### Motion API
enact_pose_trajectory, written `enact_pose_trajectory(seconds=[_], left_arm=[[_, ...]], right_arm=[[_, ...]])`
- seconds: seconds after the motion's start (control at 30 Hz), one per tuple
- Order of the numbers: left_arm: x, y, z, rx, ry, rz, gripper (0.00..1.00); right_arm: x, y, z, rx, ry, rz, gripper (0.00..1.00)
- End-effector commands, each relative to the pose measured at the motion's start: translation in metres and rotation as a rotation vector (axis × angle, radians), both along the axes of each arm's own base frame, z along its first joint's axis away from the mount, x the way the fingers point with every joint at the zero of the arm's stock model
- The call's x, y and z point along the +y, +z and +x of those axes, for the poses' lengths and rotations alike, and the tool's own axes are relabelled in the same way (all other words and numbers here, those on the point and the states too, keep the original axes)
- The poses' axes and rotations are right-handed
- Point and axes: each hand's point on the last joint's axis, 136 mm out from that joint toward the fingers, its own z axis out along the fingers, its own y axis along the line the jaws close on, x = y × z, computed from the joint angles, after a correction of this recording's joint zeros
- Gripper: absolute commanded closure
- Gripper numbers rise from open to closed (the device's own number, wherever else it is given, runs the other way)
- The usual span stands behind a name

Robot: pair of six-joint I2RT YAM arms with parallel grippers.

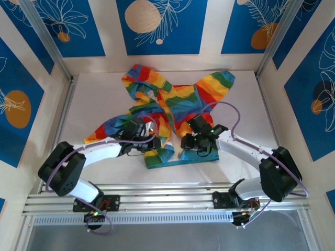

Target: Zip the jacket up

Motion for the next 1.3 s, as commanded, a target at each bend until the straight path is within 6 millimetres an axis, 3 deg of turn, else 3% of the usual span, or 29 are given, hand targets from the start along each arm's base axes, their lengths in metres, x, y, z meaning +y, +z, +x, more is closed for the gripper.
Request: enact_pose_trajectory(seconds=[0.0, 0.57, 0.77, 0.9, 0.97, 1.07, 1.27], left_arm=[[-0.006, -0.003, 0.003, -0.005, 0.000, -0.006, 1.00], [-0.018, -0.013, 0.004, 0.017, -0.021, -0.010, 1.00], [-0.017, -0.011, 0.003, 0.014, -0.024, -0.002, 1.00], [-0.014, -0.010, 0.001, 0.003, -0.033, 0.010, 1.00], [-0.015, -0.008, 0.002, -0.006, -0.037, 0.010, 1.00], [-0.018, 0.003, 0.006, -0.038, -0.044, -0.014, 1.00], [-0.034, 0.051, 0.018, -0.182, -0.071, -0.140, 1.00]], right_arm=[[-0.012, -0.006, -0.009, 0.078, -0.060, 0.027, 0.55], [0.009, -0.009, 0.002, 0.113, -0.044, 0.092, 0.52], [0.023, -0.023, 0.009, 0.168, -0.009, 0.082, 0.63], [0.024, -0.025, 0.012, 0.171, 0.027, 0.048, 0.89], [0.020, -0.019, 0.016, 0.126, 0.053, 0.024, 0.99], [0.020, 0.003, 0.024, 0.017, 0.121, 0.036, 1.00], [0.029, 0.058, 0.036, -0.253, 0.292, 0.134, 1.00]])
